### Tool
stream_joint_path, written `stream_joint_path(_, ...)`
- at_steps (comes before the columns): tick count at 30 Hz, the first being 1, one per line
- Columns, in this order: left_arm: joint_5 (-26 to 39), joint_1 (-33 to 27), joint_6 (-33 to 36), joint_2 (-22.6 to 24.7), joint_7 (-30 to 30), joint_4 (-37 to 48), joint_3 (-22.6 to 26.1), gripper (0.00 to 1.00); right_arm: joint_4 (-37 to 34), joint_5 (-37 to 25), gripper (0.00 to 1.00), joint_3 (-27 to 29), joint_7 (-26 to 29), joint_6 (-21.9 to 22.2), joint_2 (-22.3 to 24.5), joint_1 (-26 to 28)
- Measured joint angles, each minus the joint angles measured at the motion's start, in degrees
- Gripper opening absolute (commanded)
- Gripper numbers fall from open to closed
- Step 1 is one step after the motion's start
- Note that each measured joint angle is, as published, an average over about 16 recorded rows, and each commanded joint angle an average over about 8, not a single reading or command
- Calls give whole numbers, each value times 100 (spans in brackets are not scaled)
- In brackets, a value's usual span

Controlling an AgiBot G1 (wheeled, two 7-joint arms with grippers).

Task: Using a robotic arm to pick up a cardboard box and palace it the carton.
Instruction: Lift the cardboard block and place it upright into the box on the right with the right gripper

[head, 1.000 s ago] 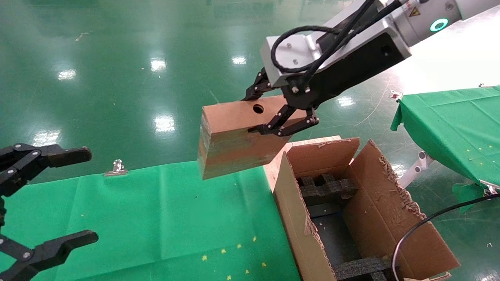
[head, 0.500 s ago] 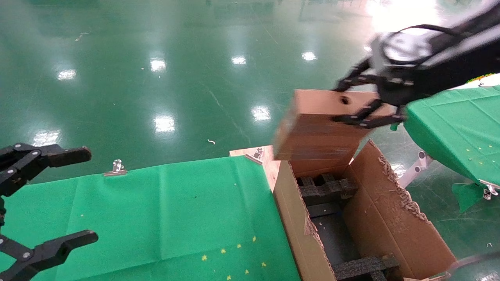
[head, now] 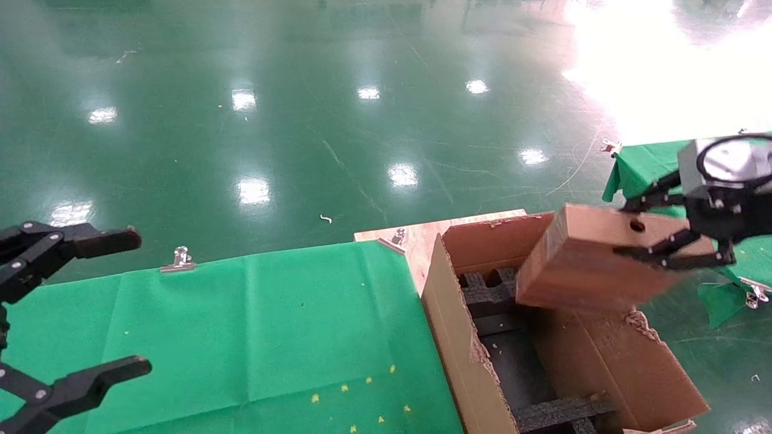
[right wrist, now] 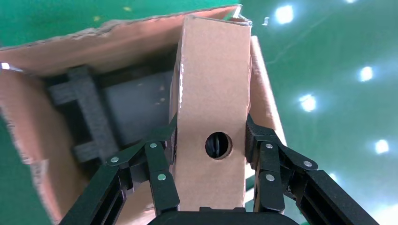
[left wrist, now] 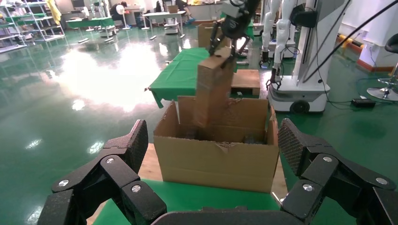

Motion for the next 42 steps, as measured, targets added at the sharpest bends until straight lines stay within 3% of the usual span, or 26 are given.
stream_joint_path(14,-1,1,-1,0,0,1,0,100,74,160,0,-243,97,88,100,-27)
stream_joint_path(21,-1,1,0,0,0,1,0,100,258,21,0,-309,814,431,185,-81)
stream_joint_path(28,-2,1,0,0,1,2,1,100,903,-389,0,-492,2459,879,419,-79)
stream_joint_path(42,-2,1,-1,-1,1,2,1,100,2826,-1734,0,-895,7039,1453,991,-21)
